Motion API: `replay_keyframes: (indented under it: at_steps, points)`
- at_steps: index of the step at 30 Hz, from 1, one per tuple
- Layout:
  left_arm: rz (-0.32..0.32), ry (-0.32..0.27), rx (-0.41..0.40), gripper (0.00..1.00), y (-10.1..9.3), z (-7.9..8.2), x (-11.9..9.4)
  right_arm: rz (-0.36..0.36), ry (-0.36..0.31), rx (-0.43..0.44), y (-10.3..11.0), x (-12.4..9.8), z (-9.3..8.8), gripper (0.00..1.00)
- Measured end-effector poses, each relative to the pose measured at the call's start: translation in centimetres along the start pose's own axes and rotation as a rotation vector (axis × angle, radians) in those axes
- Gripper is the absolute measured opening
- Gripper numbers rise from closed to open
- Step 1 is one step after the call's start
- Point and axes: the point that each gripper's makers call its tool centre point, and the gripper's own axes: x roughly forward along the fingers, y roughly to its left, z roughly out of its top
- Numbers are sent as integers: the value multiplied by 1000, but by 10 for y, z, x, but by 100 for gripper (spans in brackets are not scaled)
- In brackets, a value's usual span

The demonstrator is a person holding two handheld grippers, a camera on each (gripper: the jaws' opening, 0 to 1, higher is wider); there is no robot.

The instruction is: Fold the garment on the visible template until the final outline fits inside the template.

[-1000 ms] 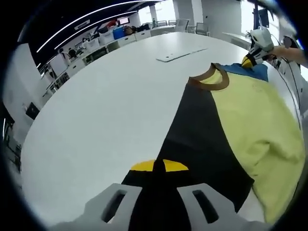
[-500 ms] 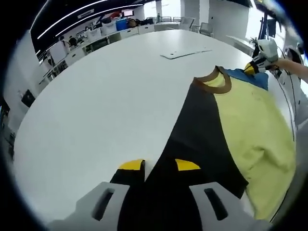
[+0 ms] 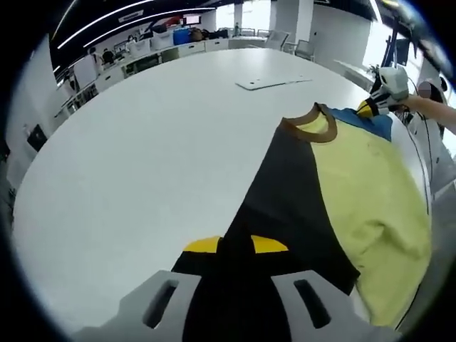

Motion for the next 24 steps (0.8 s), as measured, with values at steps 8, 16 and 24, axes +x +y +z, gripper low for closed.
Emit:
replay_keyframes:
  at_steps: [8,16,24]
  points:
    - [-17,14,-7,1,-3,0,1,1,-1,5,0,0,0,2]
    - [16,19,13,0,1,3,3,2,0,22,-2,0,-1,2]
    - [68,2,33,0,10,9,6,-16,1,11,-7,2,1,2]
